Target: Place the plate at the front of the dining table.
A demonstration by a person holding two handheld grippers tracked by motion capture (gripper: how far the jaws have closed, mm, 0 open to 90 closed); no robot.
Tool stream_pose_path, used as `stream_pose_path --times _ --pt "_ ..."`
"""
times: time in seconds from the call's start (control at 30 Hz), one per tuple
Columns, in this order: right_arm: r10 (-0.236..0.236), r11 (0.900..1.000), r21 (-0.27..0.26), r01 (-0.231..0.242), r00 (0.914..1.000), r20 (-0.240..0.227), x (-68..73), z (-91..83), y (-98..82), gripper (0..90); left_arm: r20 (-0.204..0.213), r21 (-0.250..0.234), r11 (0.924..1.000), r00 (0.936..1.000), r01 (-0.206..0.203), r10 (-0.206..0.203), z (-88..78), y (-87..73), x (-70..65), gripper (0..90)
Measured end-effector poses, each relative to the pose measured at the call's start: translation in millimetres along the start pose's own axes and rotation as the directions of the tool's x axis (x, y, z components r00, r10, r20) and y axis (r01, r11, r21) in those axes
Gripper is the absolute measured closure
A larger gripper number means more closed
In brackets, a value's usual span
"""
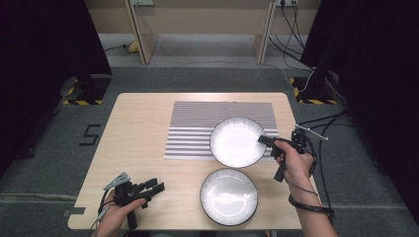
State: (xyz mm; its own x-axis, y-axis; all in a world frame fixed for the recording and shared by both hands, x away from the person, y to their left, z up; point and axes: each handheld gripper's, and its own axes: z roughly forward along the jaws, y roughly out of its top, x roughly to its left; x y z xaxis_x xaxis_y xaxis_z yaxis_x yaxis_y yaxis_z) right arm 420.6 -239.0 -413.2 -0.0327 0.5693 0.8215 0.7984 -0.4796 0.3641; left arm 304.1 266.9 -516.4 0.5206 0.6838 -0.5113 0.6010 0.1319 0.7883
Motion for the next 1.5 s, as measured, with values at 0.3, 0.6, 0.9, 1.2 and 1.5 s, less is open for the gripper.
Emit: stream_pose_path --times 0.3,0.6,0.9,1.2,1.5 --pt "0.0 1.0 -0.014 0.0 1.0 -0.001 3.0 1.8 6.4 77.3 -0.001 0.002 1.0 1.0 0.0 0.0 0.6 -0.2 0.6 47.1" --pt "0.004 1.0 -0.016 -0.004 1.0 0.001 4.9 4.7 12.1 77.1 -0.001 0.002 1.0 1.0 0.0 0.0 0.7 -0.3 0.9 47.1" --pt "0.007 1.0 -0.027 -0.007 1.0 0.0 7.2 7.1 16.7 77.0 -0.001 0.002 1.0 1.0 -0.001 0.001 0.4 -0.4 1.2 47.1" --pt "0.01 0.999 -0.034 -0.01 0.9999 -0.002 9.8 10.1 21.0 77.0 -0.002 0.002 1.0 1.0 0.0 0.0 0.6 -0.6 1.6 47.1" --pt "0.013 0.999 -0.044 -0.013 0.9999 -0.003 11.1 11.5 25.2 76.9 -0.002 0.002 1.0 1.0 0.0 0.0 1.3 -0.7 1.4 47.1"
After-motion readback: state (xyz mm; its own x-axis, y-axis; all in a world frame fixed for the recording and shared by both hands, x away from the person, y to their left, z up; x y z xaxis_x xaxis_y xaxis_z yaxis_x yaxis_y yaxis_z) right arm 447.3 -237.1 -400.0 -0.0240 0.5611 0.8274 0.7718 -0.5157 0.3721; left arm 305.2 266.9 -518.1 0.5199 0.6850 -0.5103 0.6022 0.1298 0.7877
